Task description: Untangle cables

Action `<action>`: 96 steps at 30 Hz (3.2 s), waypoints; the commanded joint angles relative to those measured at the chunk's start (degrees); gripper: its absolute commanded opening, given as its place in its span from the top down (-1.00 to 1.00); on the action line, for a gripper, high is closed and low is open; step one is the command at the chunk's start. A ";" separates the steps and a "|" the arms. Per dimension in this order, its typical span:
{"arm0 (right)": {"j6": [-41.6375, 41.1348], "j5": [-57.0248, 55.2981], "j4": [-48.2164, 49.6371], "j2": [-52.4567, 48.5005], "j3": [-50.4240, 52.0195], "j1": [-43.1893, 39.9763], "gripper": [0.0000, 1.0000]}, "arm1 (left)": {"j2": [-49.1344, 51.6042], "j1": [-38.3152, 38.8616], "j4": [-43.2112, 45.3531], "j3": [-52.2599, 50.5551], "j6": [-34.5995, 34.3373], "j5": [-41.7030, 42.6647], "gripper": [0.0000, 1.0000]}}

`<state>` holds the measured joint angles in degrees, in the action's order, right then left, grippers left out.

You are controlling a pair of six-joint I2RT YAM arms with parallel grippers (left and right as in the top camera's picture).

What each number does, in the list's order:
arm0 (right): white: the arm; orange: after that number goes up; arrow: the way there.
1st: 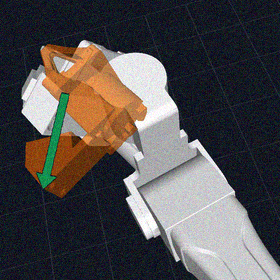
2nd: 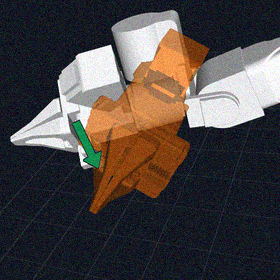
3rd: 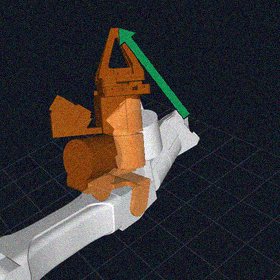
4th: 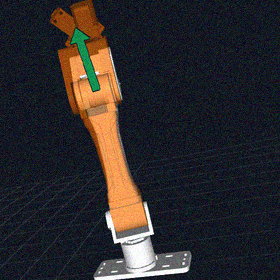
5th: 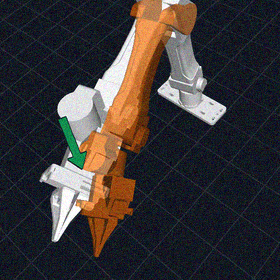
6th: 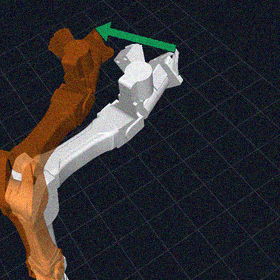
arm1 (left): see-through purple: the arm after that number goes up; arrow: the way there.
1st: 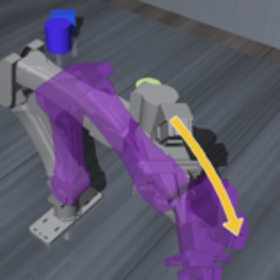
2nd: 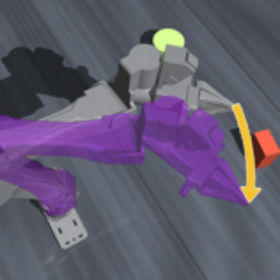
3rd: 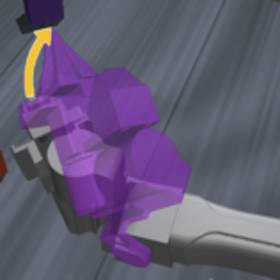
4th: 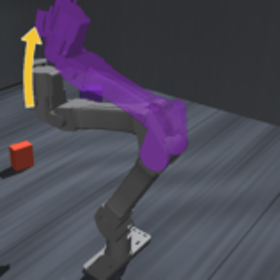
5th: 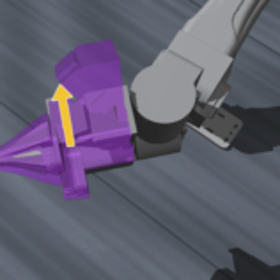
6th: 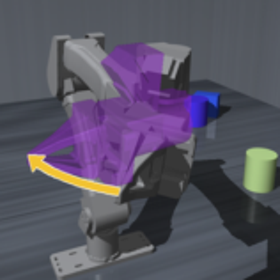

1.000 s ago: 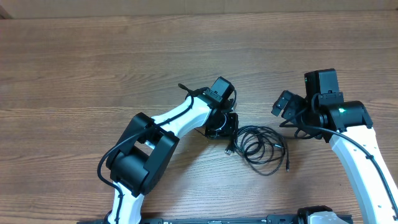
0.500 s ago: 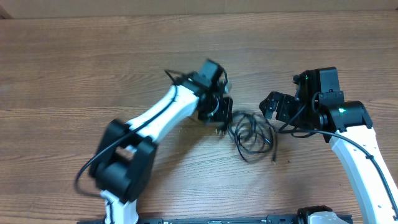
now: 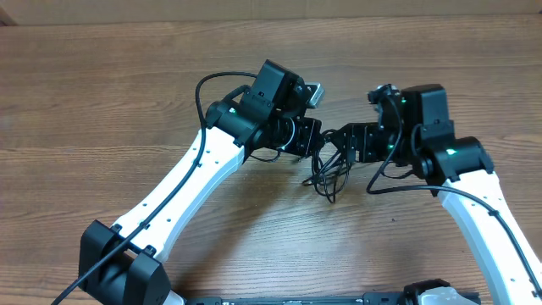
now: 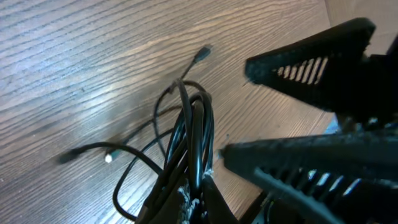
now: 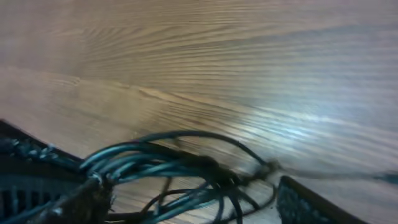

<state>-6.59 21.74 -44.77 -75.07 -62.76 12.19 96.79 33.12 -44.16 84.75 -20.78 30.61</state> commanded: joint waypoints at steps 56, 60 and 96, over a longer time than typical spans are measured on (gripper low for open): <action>7.15 18.67 4.24 -2.95 -1.05 -2.78 -0.08 | -1.92 -11.34 8.35 1.81 7.43 43.76 0.91; 7.15 18.62 8.20 -2.95 -1.07 -2.78 -0.37 | -1.90 -11.34 8.37 1.81 7.43 44.41 0.91; -19.71 -43.91 2.78 -3.06 -1.05 -4.15 0.92 | -1.90 -13.00 -2.49 1.79 10.91 36.63 0.92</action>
<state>-15.35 4.60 -39.27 -78.70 -63.05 10.09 96.75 21.21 -42.22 84.97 -15.51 74.76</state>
